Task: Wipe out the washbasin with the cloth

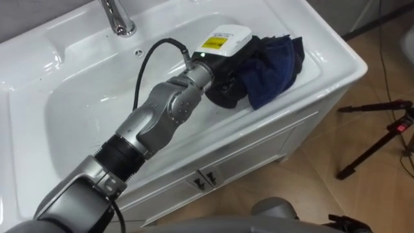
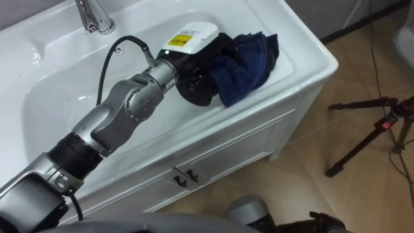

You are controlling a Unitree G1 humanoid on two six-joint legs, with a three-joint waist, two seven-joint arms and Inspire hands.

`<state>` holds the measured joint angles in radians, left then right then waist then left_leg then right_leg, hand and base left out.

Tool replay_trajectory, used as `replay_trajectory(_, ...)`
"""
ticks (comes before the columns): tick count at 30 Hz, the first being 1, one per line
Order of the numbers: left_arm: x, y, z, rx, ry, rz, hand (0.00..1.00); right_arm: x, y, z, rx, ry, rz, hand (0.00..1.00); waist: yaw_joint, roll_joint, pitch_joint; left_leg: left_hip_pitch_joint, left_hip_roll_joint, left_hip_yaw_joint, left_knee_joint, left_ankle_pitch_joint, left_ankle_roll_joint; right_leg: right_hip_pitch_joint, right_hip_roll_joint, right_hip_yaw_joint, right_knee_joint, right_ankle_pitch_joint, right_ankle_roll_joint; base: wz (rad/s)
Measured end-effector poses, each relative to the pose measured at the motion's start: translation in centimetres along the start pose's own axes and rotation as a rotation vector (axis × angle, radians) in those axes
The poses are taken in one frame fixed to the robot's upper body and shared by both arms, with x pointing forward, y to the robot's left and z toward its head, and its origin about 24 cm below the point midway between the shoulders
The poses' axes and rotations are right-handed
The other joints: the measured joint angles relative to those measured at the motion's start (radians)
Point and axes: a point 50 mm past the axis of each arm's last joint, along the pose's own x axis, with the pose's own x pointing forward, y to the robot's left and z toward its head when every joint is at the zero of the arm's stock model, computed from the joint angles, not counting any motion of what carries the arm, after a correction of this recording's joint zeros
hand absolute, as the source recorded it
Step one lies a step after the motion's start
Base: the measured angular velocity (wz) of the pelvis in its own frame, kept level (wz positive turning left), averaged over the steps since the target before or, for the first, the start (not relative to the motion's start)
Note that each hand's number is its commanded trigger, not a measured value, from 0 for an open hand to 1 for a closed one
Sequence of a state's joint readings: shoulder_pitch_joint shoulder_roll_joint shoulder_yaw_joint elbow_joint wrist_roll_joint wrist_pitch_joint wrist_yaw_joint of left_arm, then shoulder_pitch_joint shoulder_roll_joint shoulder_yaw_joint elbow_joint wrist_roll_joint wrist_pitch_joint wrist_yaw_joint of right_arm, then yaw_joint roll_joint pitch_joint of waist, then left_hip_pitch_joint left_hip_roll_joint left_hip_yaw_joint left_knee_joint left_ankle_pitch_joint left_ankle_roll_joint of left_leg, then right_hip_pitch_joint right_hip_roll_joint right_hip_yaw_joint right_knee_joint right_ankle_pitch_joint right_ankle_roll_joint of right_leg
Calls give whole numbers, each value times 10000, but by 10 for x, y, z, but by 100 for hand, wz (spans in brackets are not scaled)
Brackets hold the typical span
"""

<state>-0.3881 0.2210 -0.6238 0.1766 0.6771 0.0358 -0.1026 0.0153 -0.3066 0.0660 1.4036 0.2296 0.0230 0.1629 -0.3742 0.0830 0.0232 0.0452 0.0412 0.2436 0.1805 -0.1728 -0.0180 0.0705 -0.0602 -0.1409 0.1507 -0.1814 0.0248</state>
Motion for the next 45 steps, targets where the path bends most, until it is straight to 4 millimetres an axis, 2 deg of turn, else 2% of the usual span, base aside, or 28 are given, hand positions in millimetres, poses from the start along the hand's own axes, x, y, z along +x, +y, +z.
replay_trajectory(8, -1, -3, -1, 72, 10, -138, 100, 0, -1, -6, -2, 191, -113, 0, 0, -2, 2, 86, -5, 10, -124, 0, 0, 73, 5, -5, 23, 4, -5, 0)
replay_trajectory(9, -1, -5, -2, 66, 80, -202, 100, 0, -1, -7, -42, 288, -136, 0, 37, -28, 18, 198, -9, 10, -182, 0, 0, 158, 16, 1, 16, 3, -5, -3)
replay_trajectory(16, -14, -27, -19, 223, 883, -848, 100, 2, 9, -9, -656, 568, -45, 0, 170, -97, 1, 214, -5, -46, -127, 0, 0, 174, 15, -105, 1, -29, -10, 4)
replay_trajectory(23, -22, -38, -30, 239, 1613, -1319, 100, 2, 12, -2, -594, 435, 177, 0, 218, -98, 1, 243, -7, -83, -133, 0, 0, 219, 9, -188, 8, -30, -11, 2)
replay_trajectory(31, -30, -53, -55, 428, 3002, -2005, 100, 2, 13, -5, -592, 767, 249, 0, 245, -108, 0, 365, -10, -36, -160, 0, 0, 296, 10, -87, -1, -41, -18, -3)
replay_trajectory(37, -44, -65, -83, 557, 4551, -2336, 100, 2, 11, -9, -402, 993, 18, 0, 293, -228, -79, 495, -12, 17, -180, -1, 0, 366, 20, 12, 5, -42, -19, -4)
replay_trajectory(45, -63, -81, -106, 314, 5900, -2659, 100, 2, 11, -11, -434, 1095, -193, 0, 373, -301, -138, 907, -1, 59, -184, -2, -3, 679, 41, 135, 14, -139, -37, -5)
